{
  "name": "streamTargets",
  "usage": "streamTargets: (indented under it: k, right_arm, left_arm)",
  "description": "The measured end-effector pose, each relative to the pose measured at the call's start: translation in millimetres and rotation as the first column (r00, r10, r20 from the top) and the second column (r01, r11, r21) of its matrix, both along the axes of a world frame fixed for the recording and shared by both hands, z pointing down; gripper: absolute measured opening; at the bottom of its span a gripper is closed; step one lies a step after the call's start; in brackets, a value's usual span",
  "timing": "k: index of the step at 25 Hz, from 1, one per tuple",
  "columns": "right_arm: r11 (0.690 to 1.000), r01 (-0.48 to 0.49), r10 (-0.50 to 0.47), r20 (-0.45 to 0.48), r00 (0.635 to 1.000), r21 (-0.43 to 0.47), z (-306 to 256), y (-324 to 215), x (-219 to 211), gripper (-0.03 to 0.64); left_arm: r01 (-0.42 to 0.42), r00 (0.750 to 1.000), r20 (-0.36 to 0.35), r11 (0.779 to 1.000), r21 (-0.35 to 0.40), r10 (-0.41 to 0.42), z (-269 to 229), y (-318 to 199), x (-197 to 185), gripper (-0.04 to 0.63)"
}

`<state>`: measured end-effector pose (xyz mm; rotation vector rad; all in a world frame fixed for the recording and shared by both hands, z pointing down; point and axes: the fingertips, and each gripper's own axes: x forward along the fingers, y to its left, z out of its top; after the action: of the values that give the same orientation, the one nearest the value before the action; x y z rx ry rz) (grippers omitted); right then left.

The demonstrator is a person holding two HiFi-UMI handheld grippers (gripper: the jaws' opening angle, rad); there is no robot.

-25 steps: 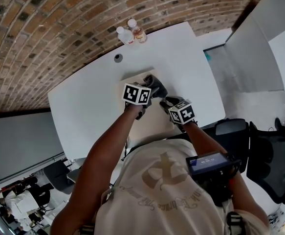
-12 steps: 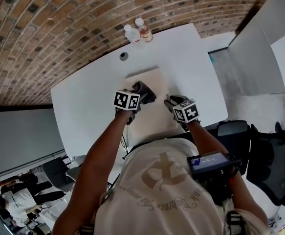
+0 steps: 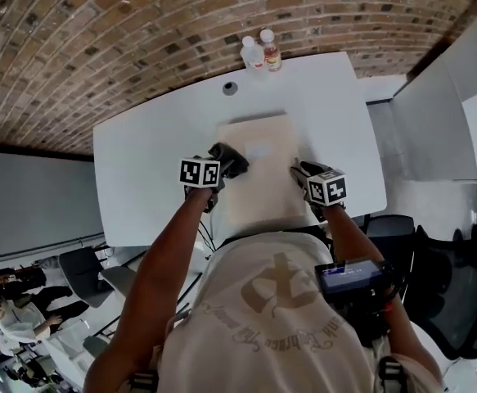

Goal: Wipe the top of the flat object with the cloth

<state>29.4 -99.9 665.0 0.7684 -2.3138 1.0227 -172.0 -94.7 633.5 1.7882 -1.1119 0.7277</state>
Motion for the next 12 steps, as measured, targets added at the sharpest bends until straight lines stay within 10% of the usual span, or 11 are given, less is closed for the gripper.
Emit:
streamTargets:
  k: [12]
  right_arm:
    - [0.999, -0.033, 0.033, -0.019, 0.999, -0.014, -3.7, -0.1, -1.9, 0.176]
  left_arm:
    - [0.231, 0.97, -0.085, 0.973, 0.023, -0.228, -13.3, 31.8, -41.9, 0.104]
